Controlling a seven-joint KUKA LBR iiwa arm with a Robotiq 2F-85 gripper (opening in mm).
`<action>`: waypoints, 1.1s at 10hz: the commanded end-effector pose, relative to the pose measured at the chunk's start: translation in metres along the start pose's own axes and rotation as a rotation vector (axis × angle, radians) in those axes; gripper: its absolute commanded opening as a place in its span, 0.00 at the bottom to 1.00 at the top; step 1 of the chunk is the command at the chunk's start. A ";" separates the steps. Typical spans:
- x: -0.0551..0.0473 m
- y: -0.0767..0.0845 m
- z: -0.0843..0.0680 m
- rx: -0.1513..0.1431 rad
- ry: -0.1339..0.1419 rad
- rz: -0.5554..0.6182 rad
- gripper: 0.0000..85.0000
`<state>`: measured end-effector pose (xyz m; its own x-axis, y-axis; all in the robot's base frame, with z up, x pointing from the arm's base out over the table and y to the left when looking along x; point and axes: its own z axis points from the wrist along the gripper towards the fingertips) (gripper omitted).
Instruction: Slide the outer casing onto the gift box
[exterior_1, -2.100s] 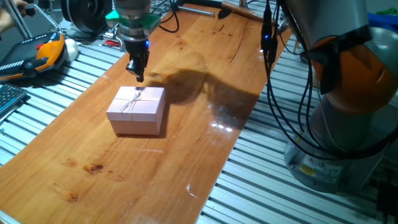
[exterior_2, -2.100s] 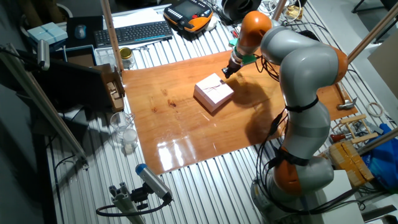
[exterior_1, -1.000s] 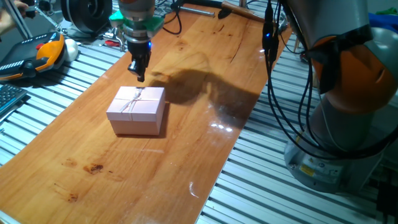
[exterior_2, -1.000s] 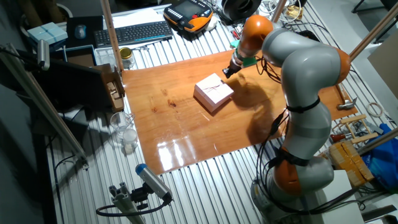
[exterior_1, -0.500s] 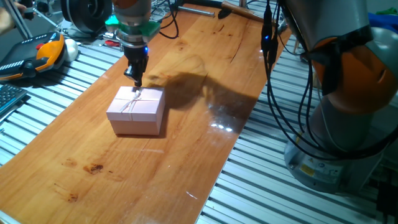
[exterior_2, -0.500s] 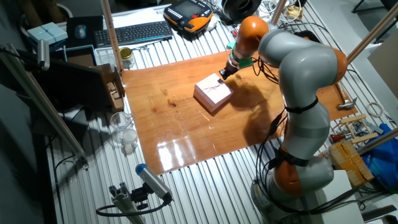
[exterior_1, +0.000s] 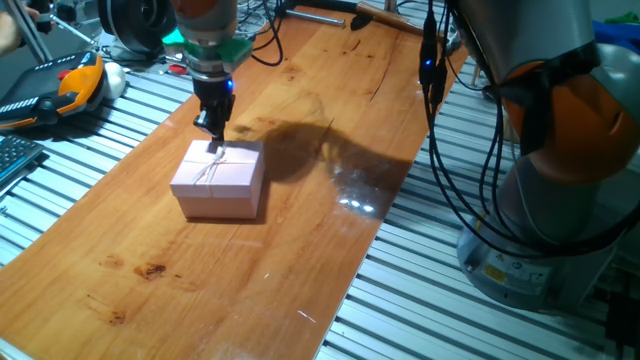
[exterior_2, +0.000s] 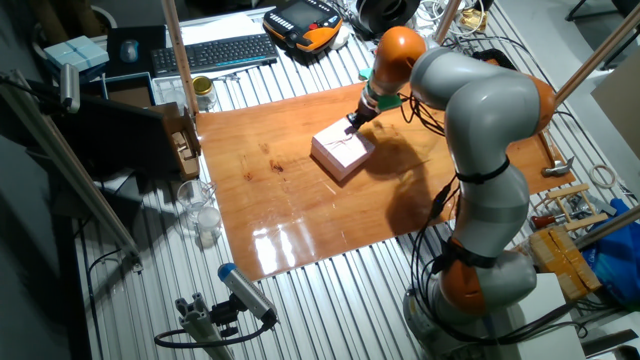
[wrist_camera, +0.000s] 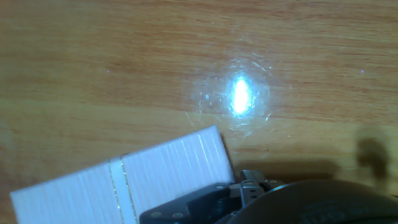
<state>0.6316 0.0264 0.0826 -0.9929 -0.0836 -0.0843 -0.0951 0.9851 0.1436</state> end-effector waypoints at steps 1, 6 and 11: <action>0.000 0.001 -0.001 -0.001 0.001 0.001 0.00; 0.001 0.006 -0.008 0.009 0.011 0.010 0.00; -0.005 -0.007 -0.034 0.059 0.023 0.007 0.00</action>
<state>0.6353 0.0141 0.1165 -0.9950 -0.0797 -0.0610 -0.0846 0.9930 0.0827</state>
